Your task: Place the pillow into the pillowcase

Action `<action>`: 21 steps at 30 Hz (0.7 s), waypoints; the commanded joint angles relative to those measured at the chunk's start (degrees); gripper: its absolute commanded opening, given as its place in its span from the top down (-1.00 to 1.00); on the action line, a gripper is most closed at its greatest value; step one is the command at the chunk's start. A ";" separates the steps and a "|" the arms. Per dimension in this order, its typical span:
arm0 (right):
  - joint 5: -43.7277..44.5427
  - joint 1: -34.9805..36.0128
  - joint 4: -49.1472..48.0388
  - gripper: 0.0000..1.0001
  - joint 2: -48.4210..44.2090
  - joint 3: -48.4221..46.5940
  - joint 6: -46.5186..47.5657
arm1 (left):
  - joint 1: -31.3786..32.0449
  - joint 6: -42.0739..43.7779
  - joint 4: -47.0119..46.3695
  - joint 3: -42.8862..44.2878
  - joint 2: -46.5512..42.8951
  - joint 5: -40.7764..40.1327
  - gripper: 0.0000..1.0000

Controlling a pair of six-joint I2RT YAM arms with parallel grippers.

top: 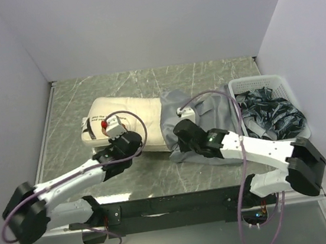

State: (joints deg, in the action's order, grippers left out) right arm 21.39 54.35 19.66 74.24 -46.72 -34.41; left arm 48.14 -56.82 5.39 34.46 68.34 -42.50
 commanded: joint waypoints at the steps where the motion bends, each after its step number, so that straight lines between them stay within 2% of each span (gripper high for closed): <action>1: -4.42 0.41 4.85 0.95 -6.73 -13.37 7.07 | 6.52 0.04 20.69 12.19 -12.68 -6.10 0.98; 2: -5.03 0.41 7.56 0.94 -6.91 -15.49 8.04 | 8.36 0.30 25.50 14.13 -14.09 -5.49 0.98; 5: -10.56 0.50 11.00 0.83 -6.74 -23.57 12.52 | 10.21 2.67 31.76 24.56 -17.18 -2.77 0.98; 8: -16.45 0.50 13.29 0.81 -4.81 -30.52 14.37 | 11.79 6.88 34.25 33.26 -15.52 1.71 0.98; 11: -25.84 0.50 11.64 0.81 -3.66 -33.26 14.37 | 13.47 9.18 37.76 41.36 -11.66 1.28 0.98; 14: -31.04 0.50 11.54 0.82 -2.70 -34.75 14.11 | 13.56 9.79 38.47 45.07 -8.58 -0.57 0.98; 17: -30.88 0.23 13.55 0.78 -0.86 -36.94 14.37 | 13.47 8.05 37.68 45.70 -6.20 -0.04 0.98; 21: -30.18 -0.03 15.58 0.76 4.59 -40.81 16.22 | 13.47 -1.07 36.81 40.89 -6.97 0.57 0.98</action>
State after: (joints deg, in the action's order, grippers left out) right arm -2.76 53.63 44.27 74.87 -81.28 -20.03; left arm 59.51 -48.34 50.92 77.60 61.76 -49.45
